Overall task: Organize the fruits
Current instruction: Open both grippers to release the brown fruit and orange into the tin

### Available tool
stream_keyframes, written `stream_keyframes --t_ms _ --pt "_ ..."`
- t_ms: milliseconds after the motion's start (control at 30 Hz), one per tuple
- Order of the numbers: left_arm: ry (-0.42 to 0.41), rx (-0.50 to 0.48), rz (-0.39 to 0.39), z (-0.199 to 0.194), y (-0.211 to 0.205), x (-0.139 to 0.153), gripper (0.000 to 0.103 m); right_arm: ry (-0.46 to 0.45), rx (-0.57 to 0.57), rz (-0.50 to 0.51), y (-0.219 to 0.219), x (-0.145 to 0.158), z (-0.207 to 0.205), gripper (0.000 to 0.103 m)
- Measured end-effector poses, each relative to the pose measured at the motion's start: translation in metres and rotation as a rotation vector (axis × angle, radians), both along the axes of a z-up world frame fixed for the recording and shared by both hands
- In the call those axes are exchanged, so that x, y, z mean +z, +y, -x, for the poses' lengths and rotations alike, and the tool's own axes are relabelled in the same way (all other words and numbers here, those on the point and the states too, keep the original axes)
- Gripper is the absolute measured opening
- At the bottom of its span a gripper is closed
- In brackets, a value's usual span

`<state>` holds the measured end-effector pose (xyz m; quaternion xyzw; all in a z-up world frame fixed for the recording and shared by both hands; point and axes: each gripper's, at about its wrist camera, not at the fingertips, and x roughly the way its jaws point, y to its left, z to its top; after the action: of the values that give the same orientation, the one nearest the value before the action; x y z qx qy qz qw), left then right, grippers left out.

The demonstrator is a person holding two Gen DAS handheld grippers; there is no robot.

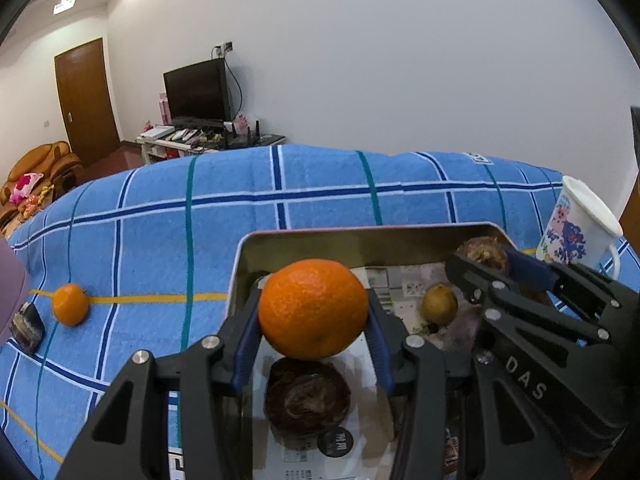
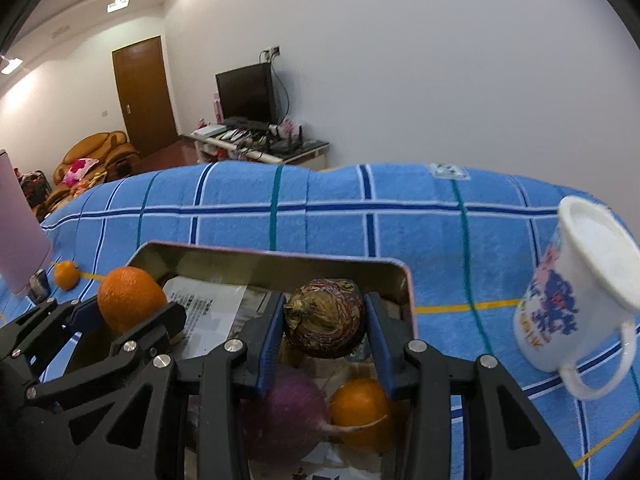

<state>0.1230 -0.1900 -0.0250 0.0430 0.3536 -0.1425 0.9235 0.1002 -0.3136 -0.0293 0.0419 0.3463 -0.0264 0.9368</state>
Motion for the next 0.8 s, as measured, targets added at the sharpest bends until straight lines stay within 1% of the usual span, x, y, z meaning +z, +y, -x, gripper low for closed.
stream_keyframes --t_ms 233,500,533,600,633,667,700,733,767,800 --pt "0.006 -0.013 -0.003 -0.001 0.0 -0.001 0.049 -0.007 0.002 -0.031 -0.003 -0.001 0.003 0.043" --pt "0.005 -0.02 -0.007 -0.001 -0.002 0.0 0.05 -0.037 -0.007 -0.086 -0.013 0.001 0.012 0.047" --pt "0.005 -0.024 -0.008 -0.001 -0.003 -0.001 0.05 -0.045 -0.008 -0.095 -0.014 0.001 0.015 0.05" --pt "0.0 -0.032 -0.018 0.001 -0.005 0.0 0.051 -0.08 -0.015 -0.114 -0.017 0.005 0.023 0.069" --pt "-0.016 -0.036 -0.025 0.004 -0.007 0.001 0.056 -0.1 -0.023 -0.116 -0.018 0.008 0.029 0.072" --pt "-0.029 -0.038 -0.029 0.007 -0.009 0.002 0.065 -0.135 -0.034 -0.113 -0.018 0.013 0.034 0.076" --pt "-0.05 -0.04 -0.037 0.011 -0.01 0.004 0.071 -0.156 -0.041 -0.109 -0.018 0.016 0.038 0.077" --pt "-0.072 -0.038 -0.047 0.015 -0.013 0.007 0.08 -0.178 -0.052 -0.103 -0.018 0.019 0.042 0.077" --pt "-0.099 -0.028 -0.06 0.019 -0.014 0.01 0.087 -0.201 -0.072 -0.096 -0.019 0.022 0.045 0.078" --pt "-0.112 -0.024 -0.064 0.021 -0.014 0.011 0.09 -0.212 -0.089 -0.092 -0.02 0.024 0.048 0.078"
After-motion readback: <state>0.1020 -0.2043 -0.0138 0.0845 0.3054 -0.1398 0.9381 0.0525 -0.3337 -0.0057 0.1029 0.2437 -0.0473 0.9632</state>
